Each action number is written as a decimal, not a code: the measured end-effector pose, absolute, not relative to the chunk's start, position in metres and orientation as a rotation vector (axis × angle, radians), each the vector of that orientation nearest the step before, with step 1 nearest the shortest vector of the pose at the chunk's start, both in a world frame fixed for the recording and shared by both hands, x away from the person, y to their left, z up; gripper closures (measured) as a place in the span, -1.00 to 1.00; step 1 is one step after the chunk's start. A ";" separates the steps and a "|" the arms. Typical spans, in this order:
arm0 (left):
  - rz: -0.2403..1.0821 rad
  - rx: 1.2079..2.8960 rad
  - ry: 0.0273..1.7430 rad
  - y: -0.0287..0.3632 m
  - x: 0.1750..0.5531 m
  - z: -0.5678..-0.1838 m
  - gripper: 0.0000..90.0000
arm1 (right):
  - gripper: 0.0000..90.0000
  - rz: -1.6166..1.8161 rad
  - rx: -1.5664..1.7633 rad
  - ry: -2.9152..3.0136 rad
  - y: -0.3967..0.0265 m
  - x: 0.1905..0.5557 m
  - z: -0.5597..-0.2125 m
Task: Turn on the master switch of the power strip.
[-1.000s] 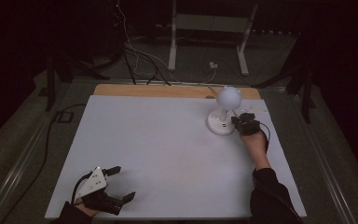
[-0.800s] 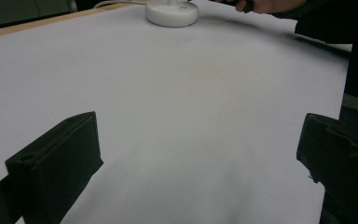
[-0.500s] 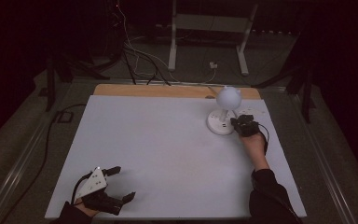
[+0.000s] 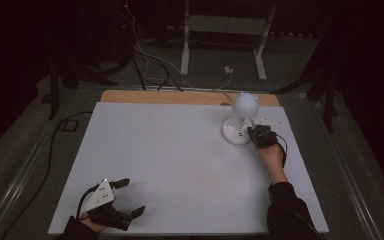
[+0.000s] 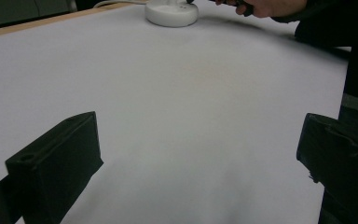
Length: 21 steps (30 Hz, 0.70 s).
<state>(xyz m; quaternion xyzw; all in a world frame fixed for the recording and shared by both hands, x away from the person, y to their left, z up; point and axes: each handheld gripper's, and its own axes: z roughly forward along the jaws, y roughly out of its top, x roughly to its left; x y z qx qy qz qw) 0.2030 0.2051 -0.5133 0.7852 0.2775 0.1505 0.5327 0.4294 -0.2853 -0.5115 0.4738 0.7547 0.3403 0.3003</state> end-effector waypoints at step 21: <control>0.350 1.875 0.659 0.205 0.204 -0.514 -1.00 | 1.00 0.869 1.263 1.997 -0.282 0.430 -0.512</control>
